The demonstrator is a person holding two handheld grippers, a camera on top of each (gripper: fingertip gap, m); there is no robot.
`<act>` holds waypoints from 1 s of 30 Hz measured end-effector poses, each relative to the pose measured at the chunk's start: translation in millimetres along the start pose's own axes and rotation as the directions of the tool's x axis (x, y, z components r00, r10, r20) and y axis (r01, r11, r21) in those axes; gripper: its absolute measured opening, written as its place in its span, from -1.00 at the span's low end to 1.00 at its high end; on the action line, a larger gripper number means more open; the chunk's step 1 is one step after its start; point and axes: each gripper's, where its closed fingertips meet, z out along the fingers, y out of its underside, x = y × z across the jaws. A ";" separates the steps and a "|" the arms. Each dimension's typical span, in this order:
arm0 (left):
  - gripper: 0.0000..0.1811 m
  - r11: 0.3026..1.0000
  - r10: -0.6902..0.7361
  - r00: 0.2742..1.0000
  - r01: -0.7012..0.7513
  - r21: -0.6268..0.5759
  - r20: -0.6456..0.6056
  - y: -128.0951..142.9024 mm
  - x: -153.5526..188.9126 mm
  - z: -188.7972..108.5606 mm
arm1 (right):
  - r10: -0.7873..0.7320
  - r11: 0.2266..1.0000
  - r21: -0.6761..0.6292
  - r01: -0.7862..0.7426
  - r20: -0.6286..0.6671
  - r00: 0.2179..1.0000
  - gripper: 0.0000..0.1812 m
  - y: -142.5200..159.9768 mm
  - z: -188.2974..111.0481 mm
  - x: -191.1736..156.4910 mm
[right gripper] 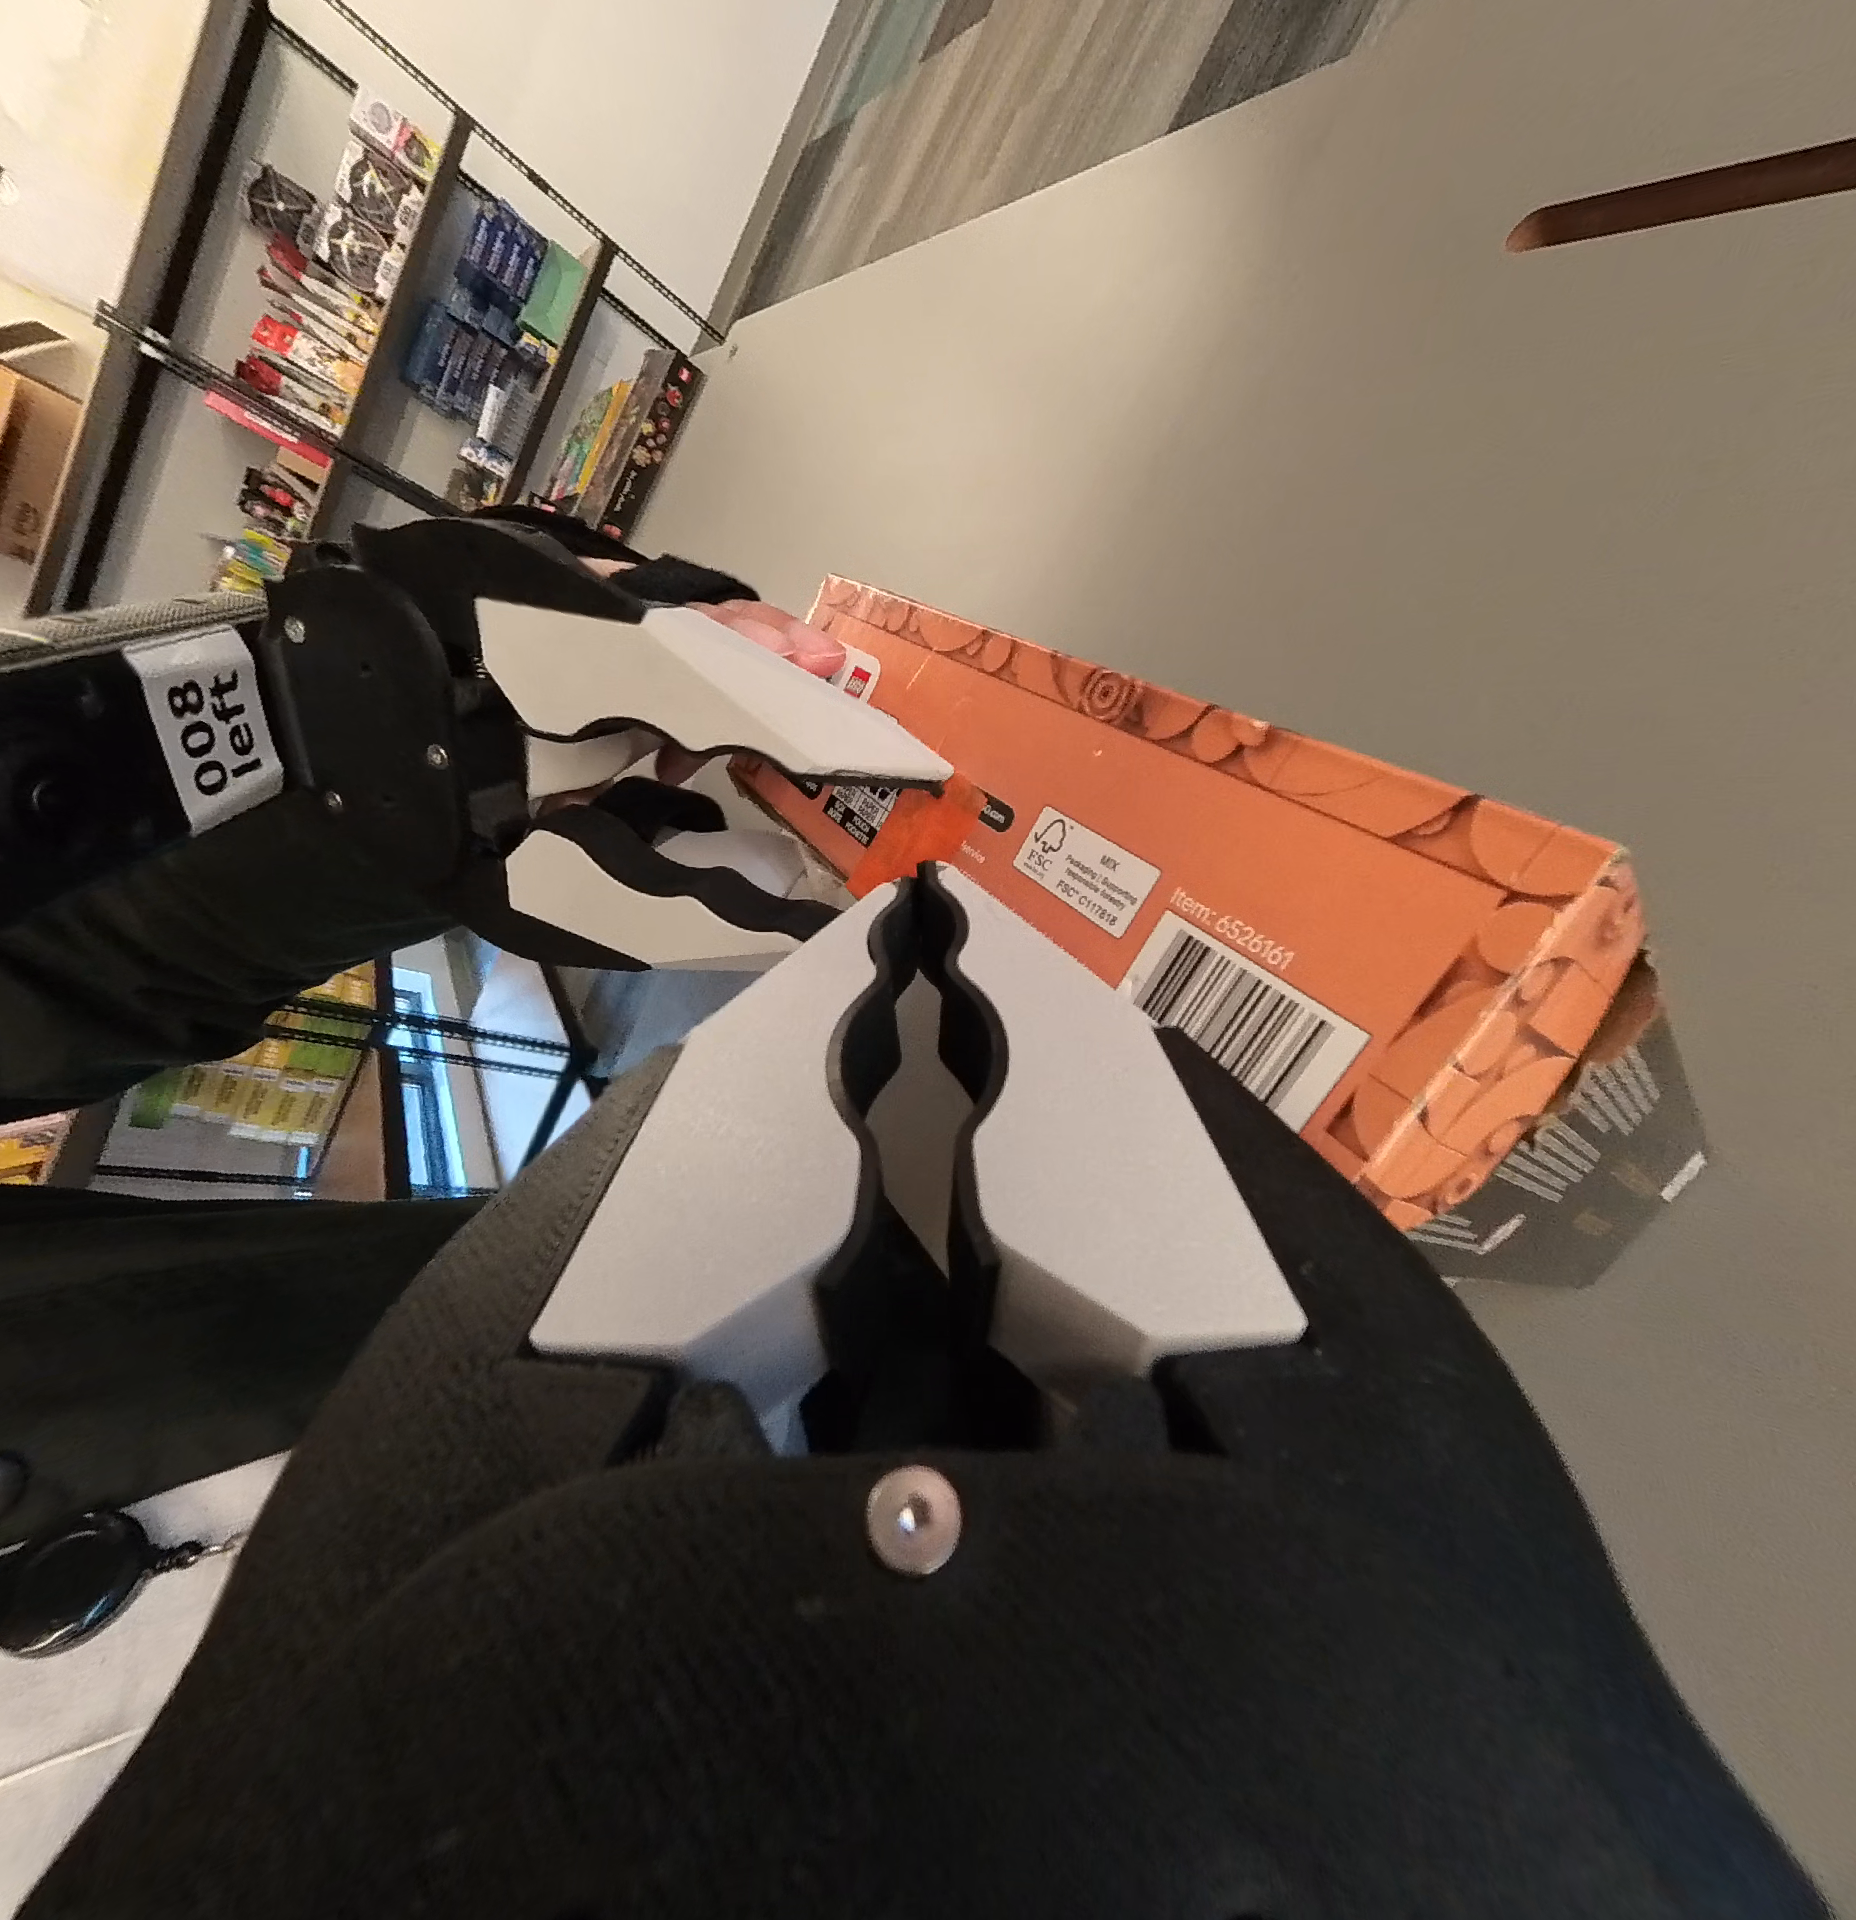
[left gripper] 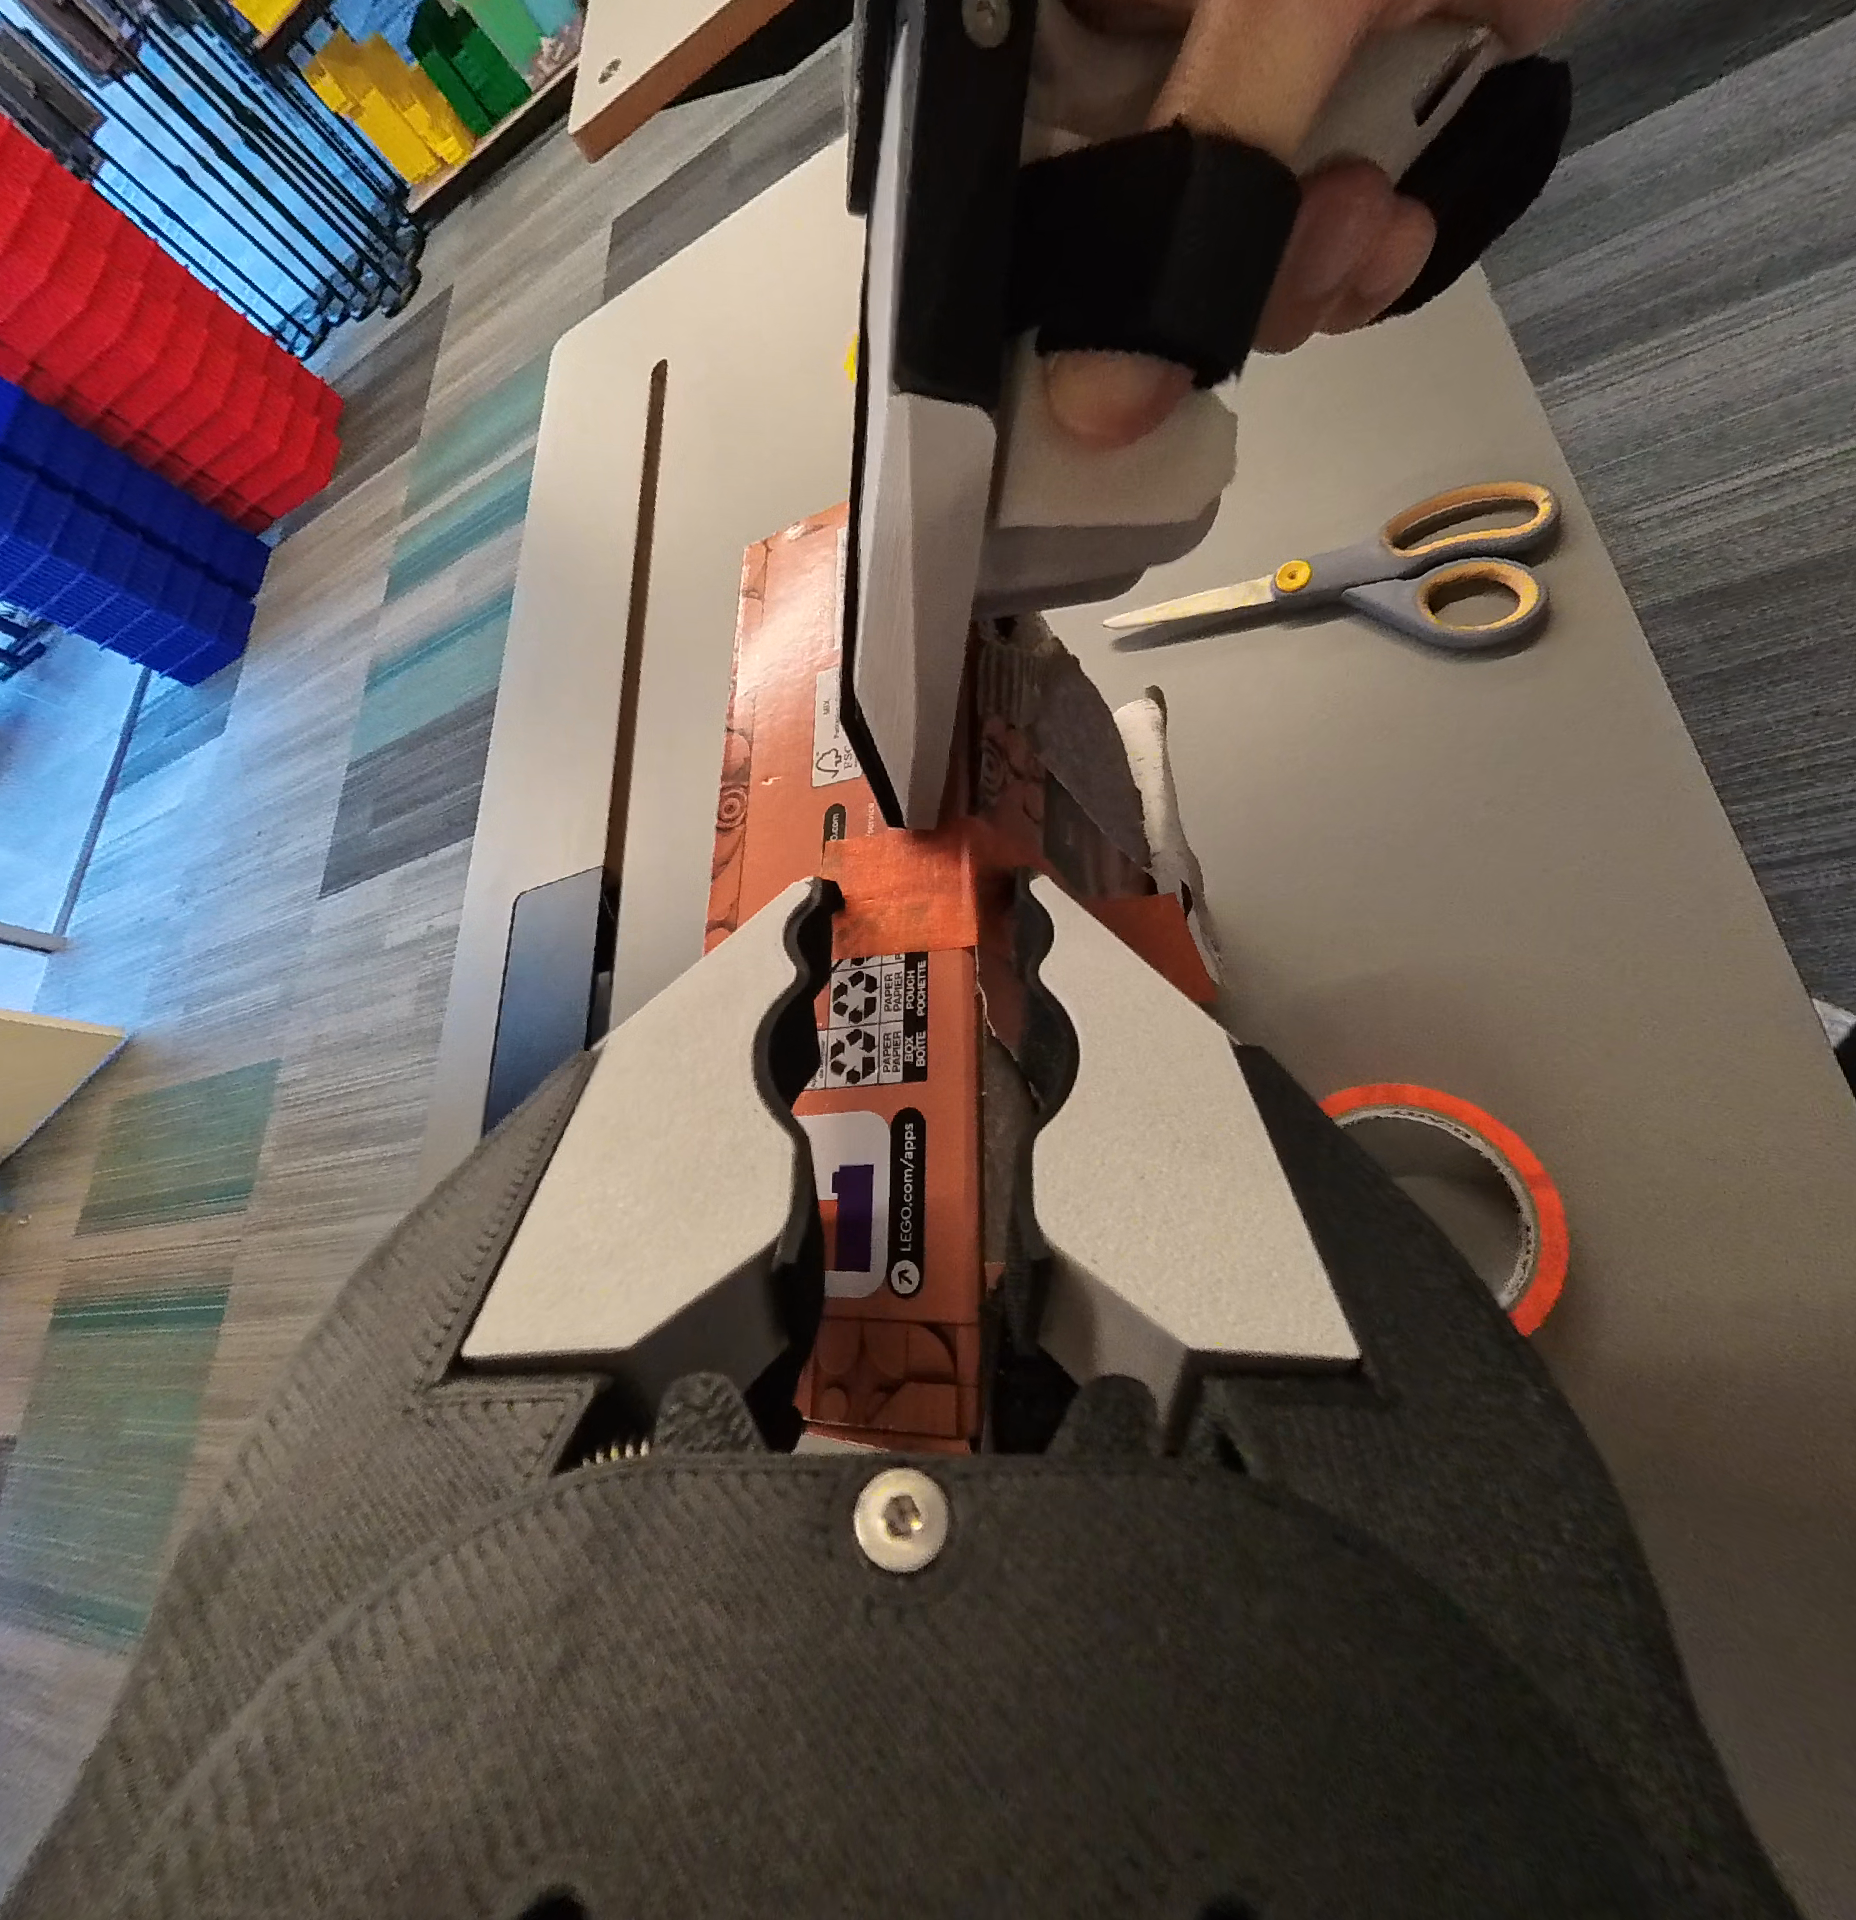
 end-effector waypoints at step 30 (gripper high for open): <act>-0.69 1.000 -0.016 0.999 0.017 0.013 -0.029 2.1 -0.6 -0.2 | -0.132 0.924 0.375 0.078 0.119 0.984 -1.00 28.0 30.8 -3.6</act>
